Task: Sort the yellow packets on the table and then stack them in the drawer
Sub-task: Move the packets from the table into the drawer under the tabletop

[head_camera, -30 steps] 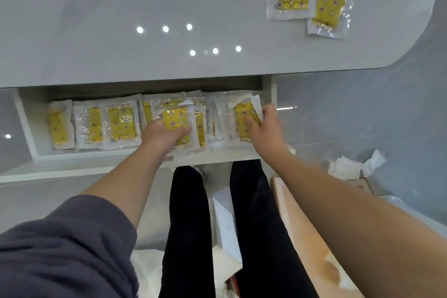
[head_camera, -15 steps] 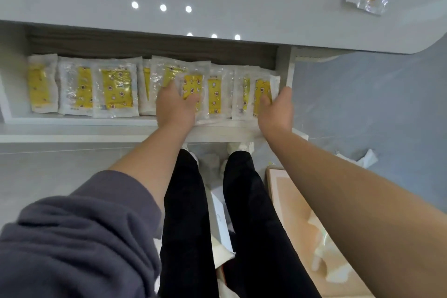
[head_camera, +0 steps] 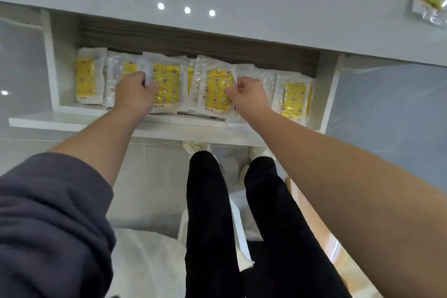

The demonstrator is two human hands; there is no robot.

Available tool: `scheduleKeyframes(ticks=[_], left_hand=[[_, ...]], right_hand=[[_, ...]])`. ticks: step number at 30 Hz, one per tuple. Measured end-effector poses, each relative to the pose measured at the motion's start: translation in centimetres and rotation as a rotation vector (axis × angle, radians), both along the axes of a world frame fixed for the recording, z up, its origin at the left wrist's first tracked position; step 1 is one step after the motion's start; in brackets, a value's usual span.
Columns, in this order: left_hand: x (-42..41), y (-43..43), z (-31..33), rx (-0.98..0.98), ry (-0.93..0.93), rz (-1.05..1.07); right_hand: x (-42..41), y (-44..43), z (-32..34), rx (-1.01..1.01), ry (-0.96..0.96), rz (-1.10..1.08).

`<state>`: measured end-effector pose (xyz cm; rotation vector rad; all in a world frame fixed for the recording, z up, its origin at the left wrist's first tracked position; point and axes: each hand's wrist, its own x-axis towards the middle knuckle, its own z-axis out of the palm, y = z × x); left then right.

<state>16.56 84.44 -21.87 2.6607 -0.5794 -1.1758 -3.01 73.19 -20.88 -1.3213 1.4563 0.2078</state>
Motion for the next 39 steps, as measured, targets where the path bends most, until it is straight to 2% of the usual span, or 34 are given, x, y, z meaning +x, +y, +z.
scheduleKeyframes(ticks=[3,6,9,11,13,16,18,22,26,33,36,39], left_hand=[[1.0,0.6,-0.5,0.113,-0.103,-0.066],[1.6,0.7,-0.2,0.258,-0.273,-0.168],[2.0,-0.7,0.3,0.175,-0.398,-0.453],[2.3,-2.2,0.1,0.107,-0.368,-0.664],[2.5,-3.5,-0.8,0.118,-0.284,-0.82],[2.8,-4.4,-1.8,0.12,-0.117,-0.925],[3.0,-4.4,-1.9,0.074,-0.038,-0.945],[3.9,-3.5,-1.7,-0.022,-0.013,-0.963],[5.0,-2.7,-2.7,0.088,-0.033,-0.932],[4.7,-3.7,-2.6,0.09,0.004,-1.142],[3.8,-4.0,-1.0,0.092,-0.031,-1.071],[1.9,-4.4,2.2,0.009,-0.051,-0.93]], right_hand=[[1.1,0.9,-0.8,-0.059,0.086,0.174],[1.4,1.2,-0.4,-0.262,0.351,0.47],[1.9,0.5,-0.2,-0.532,0.457,0.672],[2.8,-0.5,-0.5,-0.578,0.426,0.769],[4.0,-1.4,-1.2,-0.494,0.391,0.856],[5.5,-1.9,-2.3,-0.335,0.327,0.958],[5.9,-1.6,-2.4,-0.343,0.281,1.033],[5.7,-1.1,-2.2,-0.411,0.212,1.012],[5.2,-1.5,-2.6,-0.367,0.308,0.963],[4.8,-1.7,-3.0,-0.374,0.263,1.092],[4.2,-1.5,-1.7,-0.415,0.251,1.031],[3.0,-1.2,0.8,-0.434,0.22,0.89]])
